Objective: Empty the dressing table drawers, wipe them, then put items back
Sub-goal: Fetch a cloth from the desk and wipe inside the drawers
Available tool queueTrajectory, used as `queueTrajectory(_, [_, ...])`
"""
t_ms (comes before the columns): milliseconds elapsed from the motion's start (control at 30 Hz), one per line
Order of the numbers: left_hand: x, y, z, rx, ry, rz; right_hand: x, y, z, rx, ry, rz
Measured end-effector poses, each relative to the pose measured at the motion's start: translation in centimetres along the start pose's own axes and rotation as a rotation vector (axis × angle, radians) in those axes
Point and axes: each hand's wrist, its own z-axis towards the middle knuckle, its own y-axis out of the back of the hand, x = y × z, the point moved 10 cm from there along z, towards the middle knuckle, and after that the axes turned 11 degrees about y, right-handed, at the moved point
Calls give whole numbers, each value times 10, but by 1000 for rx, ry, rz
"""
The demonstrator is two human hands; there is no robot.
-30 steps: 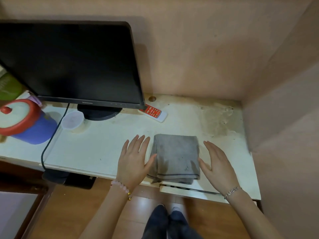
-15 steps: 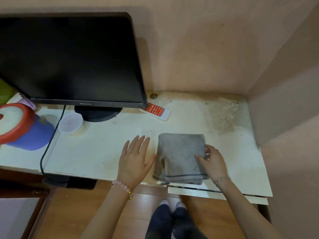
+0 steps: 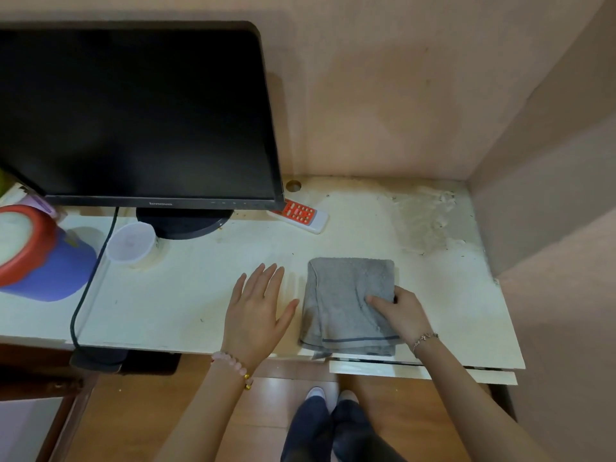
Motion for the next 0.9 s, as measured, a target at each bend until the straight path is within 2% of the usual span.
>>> queueTrajectory(133, [-7, 11, 3, -24, -23, 2, 10, 4, -4, 7, 17, 104])
queueTrajectory(300, [-21, 34, 12, -94, -74, 12, 27, 22, -13, -62, 33, 289])
queueTrajectory(667, [-78, 108, 36, -257, -262, -80, 84, 114, -45, -376, 205, 472])
queueTrajectory(900, [-128, 116, 37, -243, -449, -117, 80, 157, -89, -590, 211, 509])
